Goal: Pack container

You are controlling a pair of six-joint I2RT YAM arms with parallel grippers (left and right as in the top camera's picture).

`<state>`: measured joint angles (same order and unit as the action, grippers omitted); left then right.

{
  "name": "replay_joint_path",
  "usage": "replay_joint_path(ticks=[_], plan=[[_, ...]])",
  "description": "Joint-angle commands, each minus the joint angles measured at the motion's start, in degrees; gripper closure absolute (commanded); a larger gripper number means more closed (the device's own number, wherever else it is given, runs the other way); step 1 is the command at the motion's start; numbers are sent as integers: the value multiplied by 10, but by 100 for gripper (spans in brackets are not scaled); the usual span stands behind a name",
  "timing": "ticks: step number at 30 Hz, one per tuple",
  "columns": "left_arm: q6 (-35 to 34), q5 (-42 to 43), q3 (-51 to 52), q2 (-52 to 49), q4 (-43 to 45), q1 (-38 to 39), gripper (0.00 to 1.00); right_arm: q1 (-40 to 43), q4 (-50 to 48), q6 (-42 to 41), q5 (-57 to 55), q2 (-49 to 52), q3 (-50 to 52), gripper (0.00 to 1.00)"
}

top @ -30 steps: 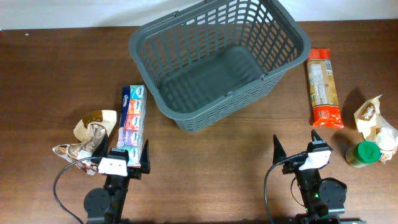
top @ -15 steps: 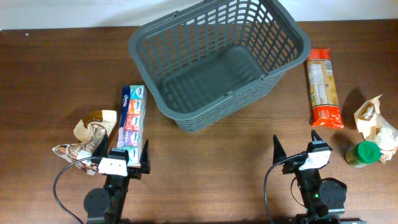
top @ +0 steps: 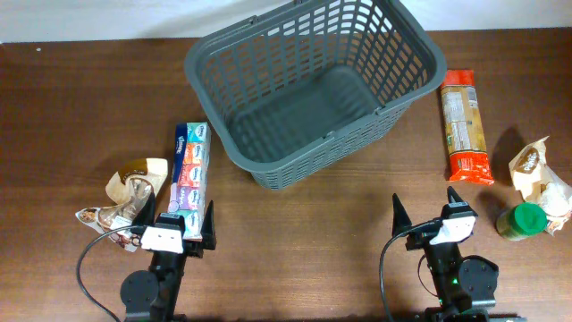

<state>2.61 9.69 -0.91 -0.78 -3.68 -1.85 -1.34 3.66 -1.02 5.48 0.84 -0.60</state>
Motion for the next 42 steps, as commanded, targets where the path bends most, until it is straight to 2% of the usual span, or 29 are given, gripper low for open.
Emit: replay_joint_path(ticks=[1,16,19,24,26,33,38,40,42], plan=[[7,6,4,5,0,0,1,-6,5,2,-5,-6,3,1],[7,21,4,5,1,0,1,-6,5,2,-5,-6,3,1],[-2,82,2,5,6,0,1,-6,5,2,-5,-6,3,1],[-79,197,-5,5,6,0,1,-6,4,2,-5,-6,3,1],[-82,241,-5,5,-2,0,1,-6,4,2,-5,-6,3,1],[-83,279,-5,1,-13,0,1,-6,4,-1,14,-6,3,1],[-170,319,-10,1,-9,0,1,-5,-58,-129,52,-5,3,1],[-174,356,-22,1,-9,0,1,-5,-99,-159,107,-5,-1,1],[-174,371,-41,1,-17,0,1,-5,-99,-173,122,-5,-14,1]])
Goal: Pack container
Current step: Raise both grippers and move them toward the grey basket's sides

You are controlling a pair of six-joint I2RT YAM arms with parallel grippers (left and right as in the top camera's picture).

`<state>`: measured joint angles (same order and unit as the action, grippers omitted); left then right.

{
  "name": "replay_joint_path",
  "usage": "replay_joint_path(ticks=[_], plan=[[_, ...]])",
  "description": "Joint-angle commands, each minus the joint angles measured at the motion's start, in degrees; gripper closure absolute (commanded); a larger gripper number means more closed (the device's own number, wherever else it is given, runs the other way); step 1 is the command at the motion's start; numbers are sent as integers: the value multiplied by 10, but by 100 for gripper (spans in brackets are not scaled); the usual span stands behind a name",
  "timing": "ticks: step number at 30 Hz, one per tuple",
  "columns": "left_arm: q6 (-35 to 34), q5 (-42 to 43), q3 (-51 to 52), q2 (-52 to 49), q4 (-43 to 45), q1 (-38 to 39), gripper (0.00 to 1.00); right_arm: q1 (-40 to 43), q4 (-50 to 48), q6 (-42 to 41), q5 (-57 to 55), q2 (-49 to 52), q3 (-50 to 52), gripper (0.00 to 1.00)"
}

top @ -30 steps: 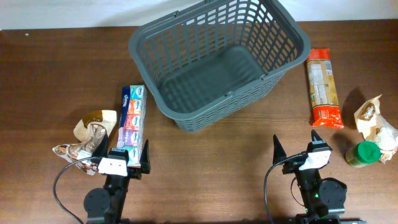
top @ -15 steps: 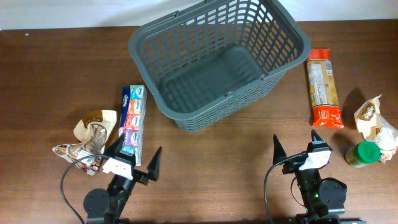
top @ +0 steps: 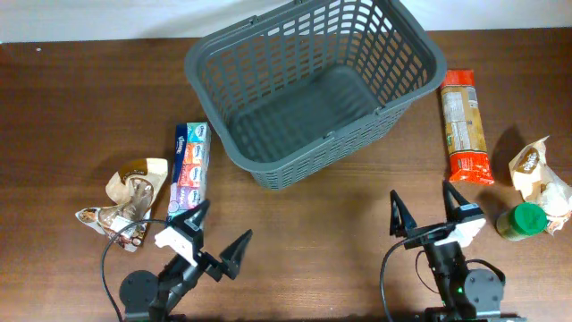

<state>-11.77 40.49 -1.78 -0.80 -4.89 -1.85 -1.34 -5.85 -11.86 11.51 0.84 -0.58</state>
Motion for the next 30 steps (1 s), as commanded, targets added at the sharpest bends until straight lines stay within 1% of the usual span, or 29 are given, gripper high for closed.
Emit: replay_joint_path(ticks=[1,3,5,8,10,12,15,17,20,23,25,27,30], plan=[[-21,63,-64,1,-29,0,1,-5,14,-67,61,-5,-35,1],[1,55,-108,-2,-74,0,1,-5,54,-66,50,-3,-69,1],[29,19,-174,-13,-162,0,0,-5,121,-59,30,6,-116,1],[55,-78,-284,-40,-318,0,1,-5,255,-13,3,37,-217,1],[55,-146,-349,-53,-398,0,1,-5,354,19,-21,72,-302,1],[55,-181,-389,-55,-417,0,1,-5,430,30,-21,106,-375,1],[54,-170,-419,-55,-416,0,1,-5,554,30,22,152,-488,1],[54,-158,-425,-55,-416,0,1,-5,601,28,46,165,-526,1],[51,-144,-433,-55,-417,0,1,-5,651,28,83,168,-553,1],[50,-152,-465,-70,-430,0,1,-5,675,28,91,172,-581,1],[50,-181,-504,-97,-462,0,1,-5,683,26,73,189,-619,1],[53,-227,-558,-142,-518,0,0,-5,704,24,43,220,-662,1],[83,-291,-671,-247,-635,0,1,-5,779,26,3,322,-781,1]])
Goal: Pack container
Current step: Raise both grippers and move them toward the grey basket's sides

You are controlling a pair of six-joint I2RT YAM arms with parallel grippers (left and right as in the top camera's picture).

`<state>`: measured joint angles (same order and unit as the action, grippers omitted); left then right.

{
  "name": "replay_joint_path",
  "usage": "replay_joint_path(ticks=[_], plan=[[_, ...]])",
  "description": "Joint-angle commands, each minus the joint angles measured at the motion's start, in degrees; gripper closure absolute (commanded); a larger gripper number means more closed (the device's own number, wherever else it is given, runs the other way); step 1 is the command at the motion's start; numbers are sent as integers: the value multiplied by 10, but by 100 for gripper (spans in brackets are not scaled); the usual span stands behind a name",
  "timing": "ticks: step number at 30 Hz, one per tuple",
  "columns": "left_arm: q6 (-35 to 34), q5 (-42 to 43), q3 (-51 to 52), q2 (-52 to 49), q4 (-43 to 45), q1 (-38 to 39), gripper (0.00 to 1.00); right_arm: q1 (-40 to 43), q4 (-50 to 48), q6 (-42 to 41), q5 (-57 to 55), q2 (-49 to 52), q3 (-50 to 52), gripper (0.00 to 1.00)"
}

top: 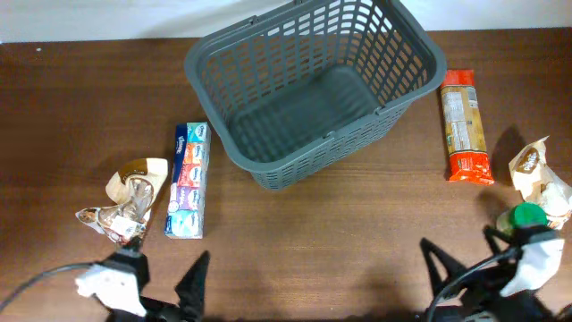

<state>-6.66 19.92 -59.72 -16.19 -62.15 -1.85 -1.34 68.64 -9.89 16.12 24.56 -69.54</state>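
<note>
The grey slatted basket [204, 55] stands empty at the back middle of the brown table [313, 233]. Left of it lies a long tissue pack [188, 179], with crumpled snack bags [130, 199] beside that. An orange-red packet [466, 125], a tan bag [534, 172] and a green-lidded jar [525, 216] lie on the right. My left gripper [165, 270] is at the front left edge, open and holding nothing, just in front of the snack bags. At the front right my right gripper [460, 241] is also open with nothing in it, its white body beside the jar.
A pale wall runs along the table's far edge behind the basket. Cables trail from both arms at the frame's bottom edge. Bare wood lies between the basket and the two grippers.
Both grippers look larger and sit lower in the frame. The left one is now further left, the right one further right beside the jar. Nothing on the table has shifted.
First both grippers stood open at the front edge, pointing toward the basket. Then the left one had swung its fingers rightward and the right one had turned slightly. Now both are spread toward the outer corners, still open, holding nothing.
</note>
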Motion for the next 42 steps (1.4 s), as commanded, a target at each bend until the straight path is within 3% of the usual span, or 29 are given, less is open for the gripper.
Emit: replay_joint_path(ticks=[1,6,9,11,16,20,23,26,31,37,42], plan=[[41,-95,-152,-148,-111,0,0,-5,81,18,-44,148,-165,1],[50,-52,-351,-307,-240,0,1,-5,242,22,-21,339,-426,1],[50,54,-425,-361,-253,0,1,-5,287,21,24,421,-563,1],[50,82,-440,-377,-251,0,1,-5,287,22,30,448,-605,1],[50,71,-444,-391,-241,0,0,-5,262,22,29,457,-610,1],[50,23,-473,-393,-282,0,0,-5,271,55,30,465,-610,1],[50,31,-505,-393,-317,0,0,-5,287,84,30,479,-608,1],[51,58,-534,-393,-345,0,0,-5,287,84,39,496,-610,1],[102,197,-557,-391,-345,0,0,-5,283,104,38,529,-610,1],[102,65,-556,-391,-339,0,0,-5,283,116,39,558,-610,1],[89,108,-556,-391,-330,0,0,-5,277,111,58,553,-610,1]])
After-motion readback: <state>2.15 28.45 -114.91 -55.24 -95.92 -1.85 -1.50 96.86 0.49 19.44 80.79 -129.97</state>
